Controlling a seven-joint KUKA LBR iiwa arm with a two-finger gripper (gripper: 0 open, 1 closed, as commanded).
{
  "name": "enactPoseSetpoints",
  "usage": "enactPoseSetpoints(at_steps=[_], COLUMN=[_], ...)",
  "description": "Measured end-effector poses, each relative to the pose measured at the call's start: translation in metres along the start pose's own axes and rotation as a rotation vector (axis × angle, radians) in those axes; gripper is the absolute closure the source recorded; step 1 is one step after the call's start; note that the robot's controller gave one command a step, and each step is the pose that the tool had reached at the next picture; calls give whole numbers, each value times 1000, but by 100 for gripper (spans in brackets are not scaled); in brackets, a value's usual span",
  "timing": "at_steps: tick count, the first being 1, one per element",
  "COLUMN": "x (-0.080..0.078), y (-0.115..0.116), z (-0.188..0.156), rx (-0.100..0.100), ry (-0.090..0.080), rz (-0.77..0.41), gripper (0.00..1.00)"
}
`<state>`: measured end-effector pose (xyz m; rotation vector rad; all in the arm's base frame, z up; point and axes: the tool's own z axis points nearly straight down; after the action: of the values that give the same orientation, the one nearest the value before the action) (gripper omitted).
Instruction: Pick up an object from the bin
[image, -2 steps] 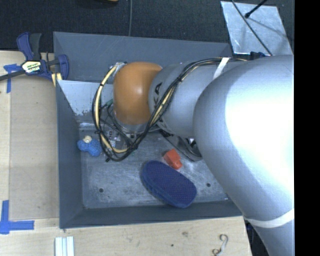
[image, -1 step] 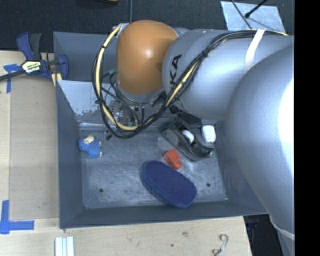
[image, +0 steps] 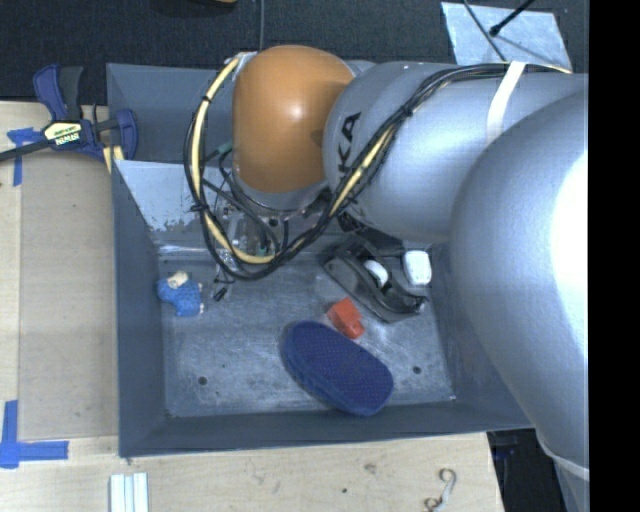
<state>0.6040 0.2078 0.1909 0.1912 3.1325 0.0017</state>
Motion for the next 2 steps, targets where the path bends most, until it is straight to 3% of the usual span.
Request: enactPoseSetpoints(at_steps=[1,2], x=[16,13], y=[36,35], z=[126,121], rx=[3,0], ry=[8,0], rz=[-107,-104], gripper=[0,100])
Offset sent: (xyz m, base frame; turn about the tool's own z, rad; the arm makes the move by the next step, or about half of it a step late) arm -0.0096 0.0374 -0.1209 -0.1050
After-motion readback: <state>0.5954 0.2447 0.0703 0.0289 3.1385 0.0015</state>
